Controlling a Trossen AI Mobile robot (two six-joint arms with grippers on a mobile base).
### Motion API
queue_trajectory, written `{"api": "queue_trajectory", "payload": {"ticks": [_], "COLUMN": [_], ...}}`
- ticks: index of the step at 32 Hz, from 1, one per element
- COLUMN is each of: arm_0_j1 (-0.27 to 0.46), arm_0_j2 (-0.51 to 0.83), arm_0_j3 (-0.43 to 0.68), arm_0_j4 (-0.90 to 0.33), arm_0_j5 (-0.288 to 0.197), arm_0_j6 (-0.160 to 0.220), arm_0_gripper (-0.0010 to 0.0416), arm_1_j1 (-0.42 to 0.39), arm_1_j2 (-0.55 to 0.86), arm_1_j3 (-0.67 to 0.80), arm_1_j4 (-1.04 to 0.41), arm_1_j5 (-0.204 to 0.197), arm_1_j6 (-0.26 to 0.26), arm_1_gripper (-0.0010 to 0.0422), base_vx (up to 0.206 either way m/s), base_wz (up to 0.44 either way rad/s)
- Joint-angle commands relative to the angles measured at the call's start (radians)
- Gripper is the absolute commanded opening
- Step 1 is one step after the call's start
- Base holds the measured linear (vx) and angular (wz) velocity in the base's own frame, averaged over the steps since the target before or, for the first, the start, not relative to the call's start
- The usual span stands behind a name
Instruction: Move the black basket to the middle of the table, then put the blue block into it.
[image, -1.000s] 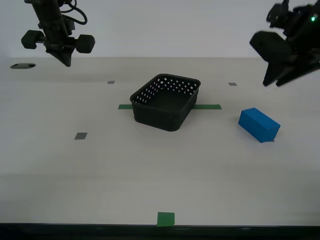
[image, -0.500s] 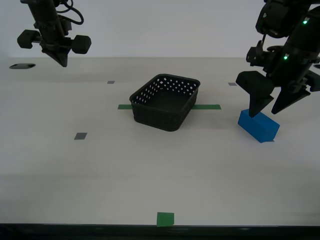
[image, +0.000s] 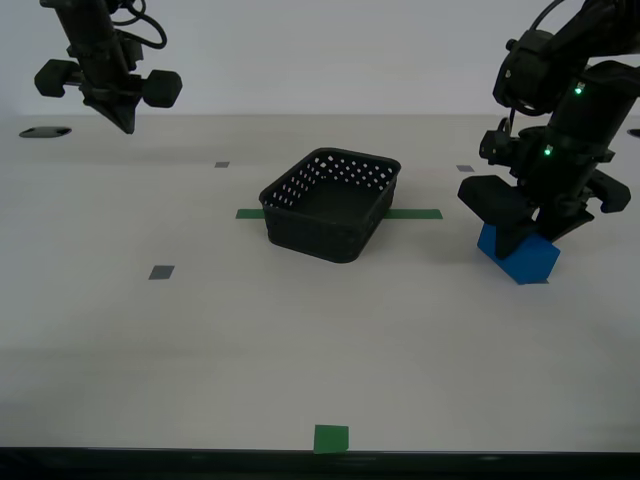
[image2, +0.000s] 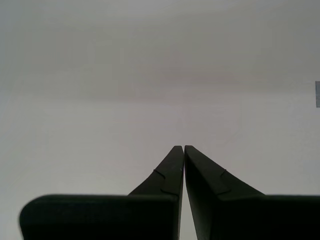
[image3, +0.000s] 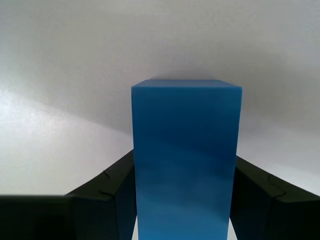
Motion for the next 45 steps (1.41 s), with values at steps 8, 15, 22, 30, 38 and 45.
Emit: {"api": "queue_trajectory", "payload": {"ticks": [8,15,22,30,38,45], "arm_0_j1": [0.000,0.005,0.114,0.184,0.201,0.204], "arm_0_j2": [-0.021,-0.119,-0.146,-0.027,0.015,0.017], "arm_0_j3": [-0.001,0.062,0.312,0.406,0.420,0.418], "arm_0_j4": [-0.032,-0.079,-0.090,-0.030,0.080,0.191], "arm_0_j5": [-0.001,-0.130,-0.295,-0.308,-0.332,-0.410], "arm_0_j6": [0.024,0.048,0.063,0.063,0.060,0.045], "arm_0_gripper": [-0.0001,-0.0001,-0.0001,-0.0001,-0.0001,-0.0001], "arm_1_j1": [0.000,0.000,0.000,0.000,-0.002,-0.003], "arm_1_j2": [0.000,0.000,0.000,0.000,0.001,0.001], "arm_1_j3": [0.000,0.000,0.000,0.000,0.000,0.000], "arm_1_j4": [-0.001,-0.004,-0.005,-0.005,-0.002,0.000], "arm_1_j5": [0.003,0.003,0.010,0.052,0.053,0.053], "arm_1_j6": [0.006,0.006,0.006,0.006,0.006,0.006], "arm_1_gripper": [0.0000,0.0000,0.0000,0.0000,0.0000,0.0000], "base_vx": [0.000,0.000,0.000,0.000,0.000,0.000], "base_wz": [0.000,0.000,0.000,0.000,0.000,0.000]}}
